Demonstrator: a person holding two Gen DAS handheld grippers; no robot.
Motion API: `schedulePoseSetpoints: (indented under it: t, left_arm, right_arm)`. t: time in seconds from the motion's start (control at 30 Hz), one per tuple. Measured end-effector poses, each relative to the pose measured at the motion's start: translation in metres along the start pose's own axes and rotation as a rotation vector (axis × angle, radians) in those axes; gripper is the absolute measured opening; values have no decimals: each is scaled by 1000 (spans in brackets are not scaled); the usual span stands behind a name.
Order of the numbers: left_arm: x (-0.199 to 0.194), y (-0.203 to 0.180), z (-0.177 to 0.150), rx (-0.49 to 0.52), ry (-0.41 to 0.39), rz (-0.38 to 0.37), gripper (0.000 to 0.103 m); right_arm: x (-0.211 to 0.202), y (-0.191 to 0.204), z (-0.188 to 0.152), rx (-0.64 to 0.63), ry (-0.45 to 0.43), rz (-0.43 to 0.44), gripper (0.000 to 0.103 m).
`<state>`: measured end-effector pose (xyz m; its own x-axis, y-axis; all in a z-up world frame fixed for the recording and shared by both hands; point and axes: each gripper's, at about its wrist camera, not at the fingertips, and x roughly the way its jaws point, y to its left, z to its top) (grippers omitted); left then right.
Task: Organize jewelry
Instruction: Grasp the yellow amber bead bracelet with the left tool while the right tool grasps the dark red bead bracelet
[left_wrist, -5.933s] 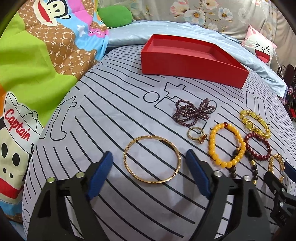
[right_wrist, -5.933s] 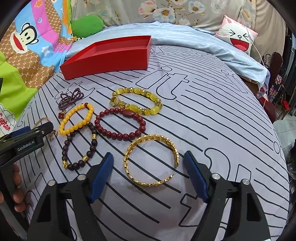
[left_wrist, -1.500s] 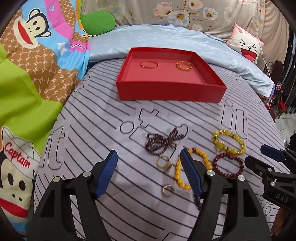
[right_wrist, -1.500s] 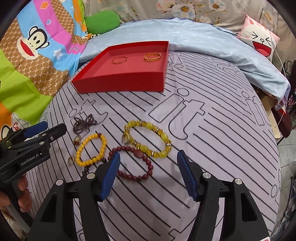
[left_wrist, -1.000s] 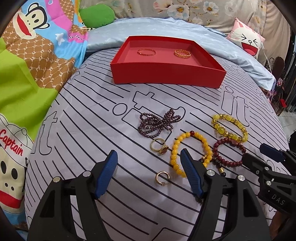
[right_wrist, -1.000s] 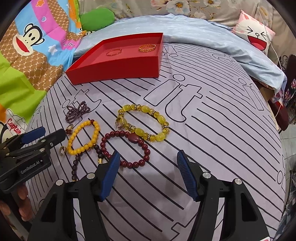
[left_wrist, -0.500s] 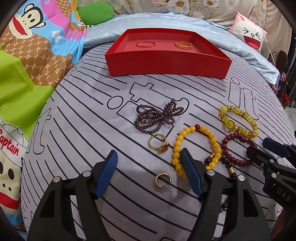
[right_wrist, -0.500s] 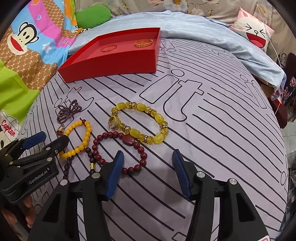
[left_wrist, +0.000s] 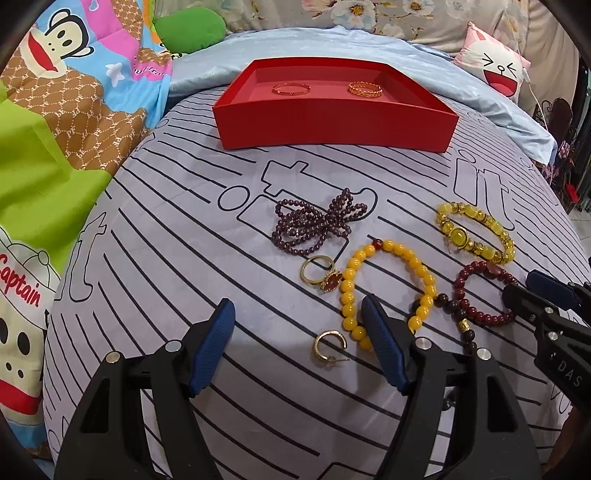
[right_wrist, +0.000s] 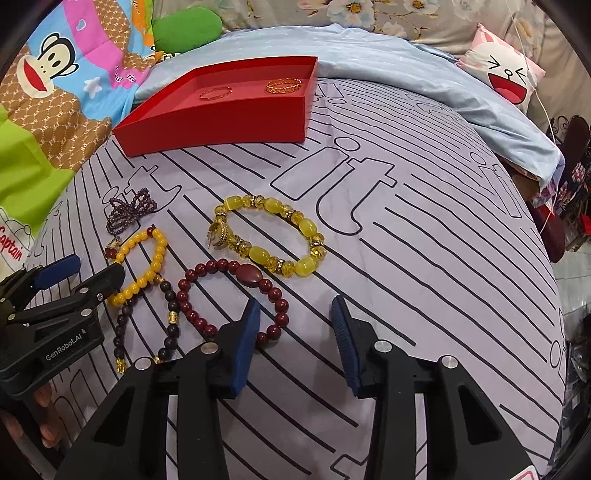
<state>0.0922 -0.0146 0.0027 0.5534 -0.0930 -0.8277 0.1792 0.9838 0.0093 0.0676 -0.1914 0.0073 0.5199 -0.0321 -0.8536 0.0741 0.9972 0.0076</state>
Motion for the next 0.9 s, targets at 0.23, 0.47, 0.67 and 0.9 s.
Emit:
schedulePoseSetpoints:
  t: [0.23,0.47,0.67,0.9]
  left_arm:
    - [-8,-1,-8,15,5,-15,59]
    - [-13,-5,-9,39,2,-56,29]
    - [-14,-3,-8,23,14,-106,8]
    - [-24,-1,-3,12,2,-123,7]
  right_arm:
    - [-7,-7,-9,17,10,17,16]
    - [-11,-8,-14,33,22,37,8]
    - [-14,-12,-16,63,27,58,7]
    - [-26,-14,-12,68,-2,64,7]
